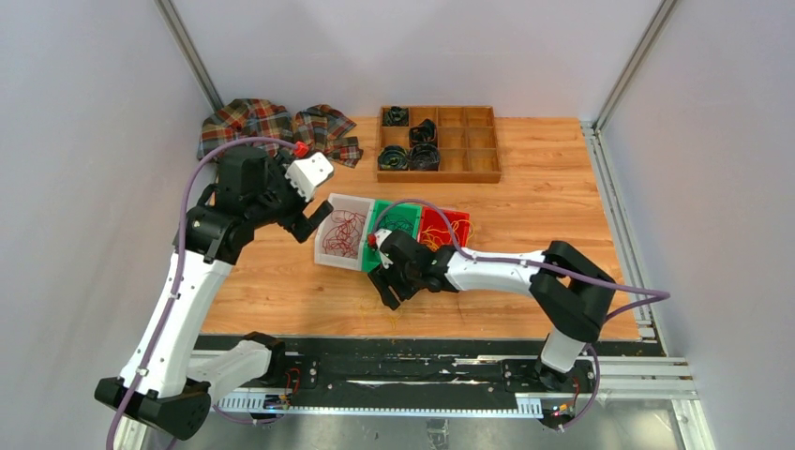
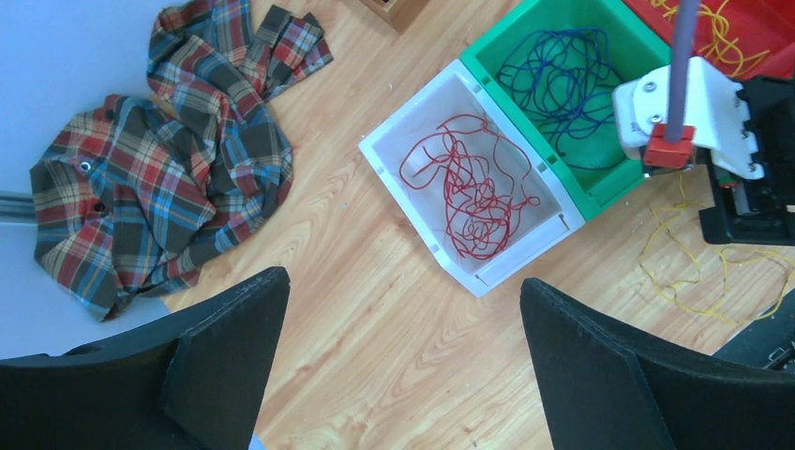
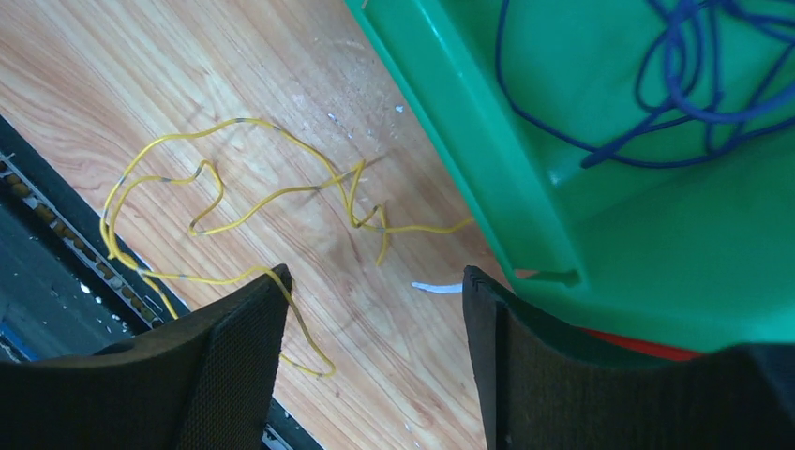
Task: Untangle the cables
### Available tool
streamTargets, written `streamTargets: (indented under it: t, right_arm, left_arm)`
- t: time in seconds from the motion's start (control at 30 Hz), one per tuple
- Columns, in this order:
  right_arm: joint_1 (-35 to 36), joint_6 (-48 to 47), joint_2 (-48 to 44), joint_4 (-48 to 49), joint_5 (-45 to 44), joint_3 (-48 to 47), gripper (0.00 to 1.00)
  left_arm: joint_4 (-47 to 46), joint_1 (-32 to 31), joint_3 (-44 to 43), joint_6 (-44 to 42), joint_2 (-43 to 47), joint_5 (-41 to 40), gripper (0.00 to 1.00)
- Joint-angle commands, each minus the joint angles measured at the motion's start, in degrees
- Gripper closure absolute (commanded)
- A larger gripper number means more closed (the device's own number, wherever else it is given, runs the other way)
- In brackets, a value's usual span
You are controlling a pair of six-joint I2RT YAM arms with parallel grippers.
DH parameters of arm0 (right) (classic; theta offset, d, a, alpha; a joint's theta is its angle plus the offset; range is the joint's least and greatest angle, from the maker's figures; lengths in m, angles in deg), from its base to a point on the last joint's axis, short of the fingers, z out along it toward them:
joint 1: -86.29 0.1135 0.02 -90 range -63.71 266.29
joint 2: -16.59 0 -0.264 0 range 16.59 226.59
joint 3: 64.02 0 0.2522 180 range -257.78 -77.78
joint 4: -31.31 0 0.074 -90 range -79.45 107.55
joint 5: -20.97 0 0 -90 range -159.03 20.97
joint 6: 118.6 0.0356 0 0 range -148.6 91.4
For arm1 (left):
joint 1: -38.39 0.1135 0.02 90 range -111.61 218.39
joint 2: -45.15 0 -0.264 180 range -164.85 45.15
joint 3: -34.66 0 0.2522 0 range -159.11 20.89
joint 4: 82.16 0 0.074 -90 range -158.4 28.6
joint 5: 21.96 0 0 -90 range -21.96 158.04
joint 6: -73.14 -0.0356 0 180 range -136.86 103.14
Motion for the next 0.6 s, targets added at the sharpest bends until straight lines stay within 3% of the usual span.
streamTargets:
  t: [0.0,0.13,0.33,0.57]
  right_arm:
    - [1.1,2.9,3.2,2.6,2.1,-2.7,0.35]
    - [1.5,3.7,5.6,4.6,4.5,-3.4,0.49]
    - [2.5,3.7,0.2,7.2,5.5,-1.3,0.96]
    - [2.5,0.7,-14.1,9.2,9.7,1.8,0.99]
  left_arm:
    - [3.1,0.5,-0.8,-0.7,0.6,0.5,0.02]
    - [3.6,0.6,-0.9,-1.6,1.6,1.3,0.02]
    - [4.3,0.5,-0.7,-2.7,1.6,1.5,0.02]
    - [4.5,0.5,-1.1,-2.2,0.7,4.1,0.02]
